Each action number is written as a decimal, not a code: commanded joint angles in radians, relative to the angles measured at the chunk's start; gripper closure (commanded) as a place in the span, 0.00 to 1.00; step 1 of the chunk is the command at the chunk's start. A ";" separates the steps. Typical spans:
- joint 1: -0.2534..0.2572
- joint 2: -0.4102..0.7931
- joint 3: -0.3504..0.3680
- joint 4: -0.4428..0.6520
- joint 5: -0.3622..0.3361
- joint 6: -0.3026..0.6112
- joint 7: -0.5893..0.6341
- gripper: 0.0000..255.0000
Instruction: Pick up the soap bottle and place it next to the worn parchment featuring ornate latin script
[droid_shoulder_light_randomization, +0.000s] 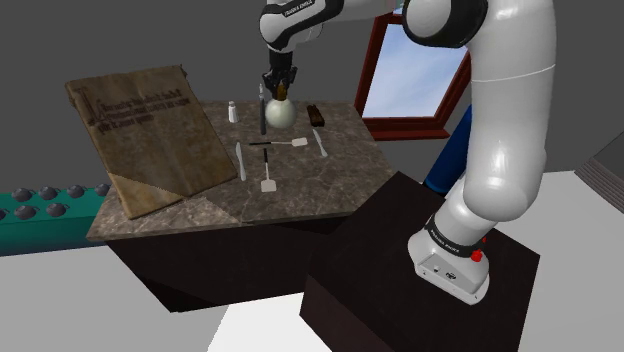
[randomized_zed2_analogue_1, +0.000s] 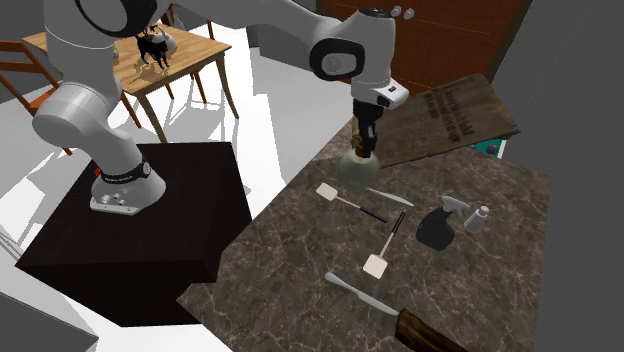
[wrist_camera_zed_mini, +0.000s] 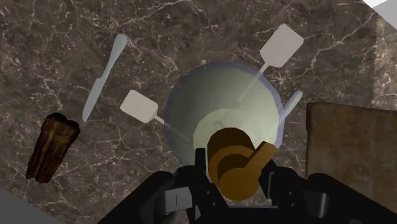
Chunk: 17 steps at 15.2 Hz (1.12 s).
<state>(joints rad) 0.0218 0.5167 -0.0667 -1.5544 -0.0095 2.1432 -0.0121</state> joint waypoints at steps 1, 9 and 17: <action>0.001 0.011 0.001 -0.009 0.000 0.021 0.002 1.00; 0.000 0.061 0.002 -0.042 0.002 0.104 0.004 1.00; -0.001 0.120 0.004 -0.060 0.004 0.181 0.005 1.00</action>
<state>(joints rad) 0.0199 0.6306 -0.0633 -1.6126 -0.0057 2.3150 -0.0079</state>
